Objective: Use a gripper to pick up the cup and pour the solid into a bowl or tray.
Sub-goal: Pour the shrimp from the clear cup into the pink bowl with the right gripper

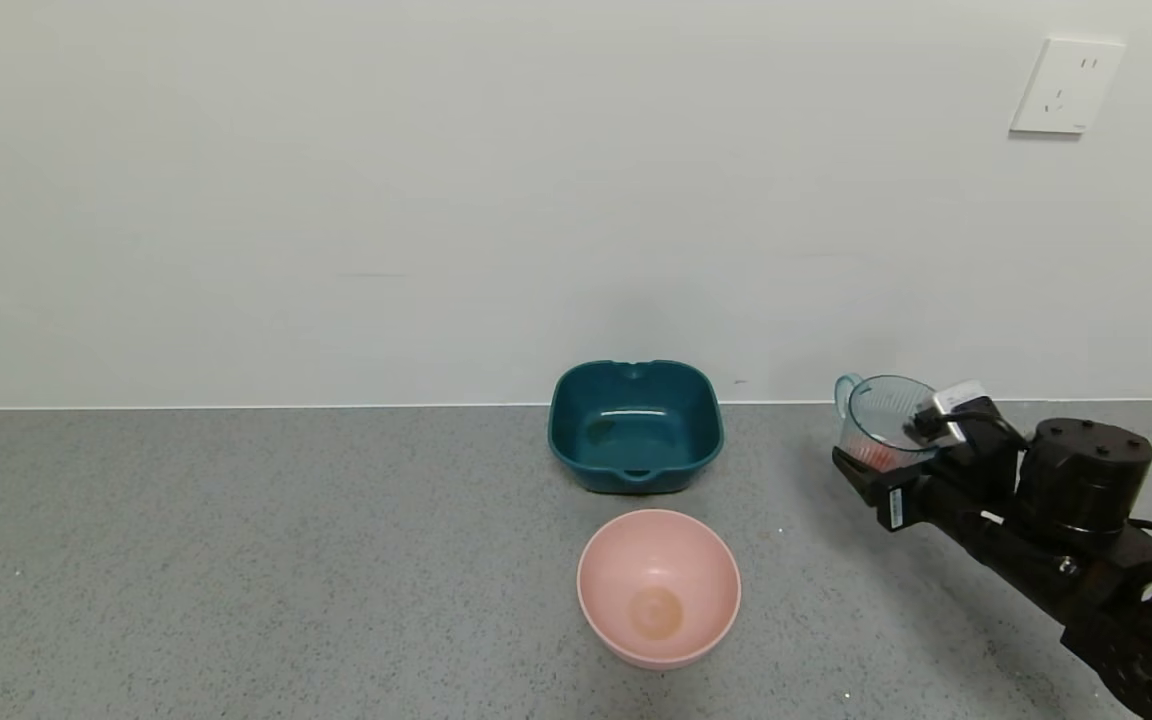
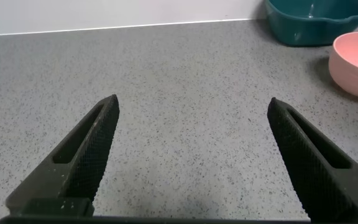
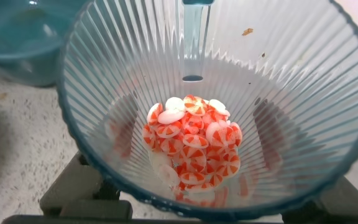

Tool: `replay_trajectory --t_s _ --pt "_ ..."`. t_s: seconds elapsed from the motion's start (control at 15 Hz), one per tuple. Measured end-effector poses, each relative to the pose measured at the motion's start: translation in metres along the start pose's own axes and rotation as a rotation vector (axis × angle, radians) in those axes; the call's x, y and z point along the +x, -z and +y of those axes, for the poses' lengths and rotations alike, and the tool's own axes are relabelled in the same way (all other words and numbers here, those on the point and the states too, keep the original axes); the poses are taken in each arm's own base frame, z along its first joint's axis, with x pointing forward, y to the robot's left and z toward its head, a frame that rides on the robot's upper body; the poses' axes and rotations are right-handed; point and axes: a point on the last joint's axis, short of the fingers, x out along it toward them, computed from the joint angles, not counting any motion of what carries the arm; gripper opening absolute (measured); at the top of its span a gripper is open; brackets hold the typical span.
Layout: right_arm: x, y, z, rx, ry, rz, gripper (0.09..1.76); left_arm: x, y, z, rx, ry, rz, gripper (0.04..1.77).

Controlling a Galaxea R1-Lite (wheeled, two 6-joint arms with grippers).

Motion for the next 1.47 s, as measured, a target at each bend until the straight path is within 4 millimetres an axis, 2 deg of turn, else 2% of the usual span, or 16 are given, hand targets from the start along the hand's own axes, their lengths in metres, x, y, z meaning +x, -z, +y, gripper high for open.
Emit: replay_trajectory --t_s 0.4,0.73,1.0,1.47 --pt "0.0 -0.045 0.027 -0.199 -0.018 -0.007 1.34 0.0 0.0 0.0 0.0 0.0 0.0 1.72" --pt "-0.002 -0.087 0.044 -0.397 0.054 -0.058 1.34 0.0 0.0 0.0 0.0 0.0 0.0 1.72" --pt "-0.002 -0.104 0.06 -0.525 0.047 -0.056 1.34 0.0 0.0 0.0 0.0 0.0 0.0 1.72" --pt "-0.001 -0.115 0.061 -0.89 0.132 -0.024 1.34 0.0 0.0 0.0 0.0 0.0 0.0 1.72"
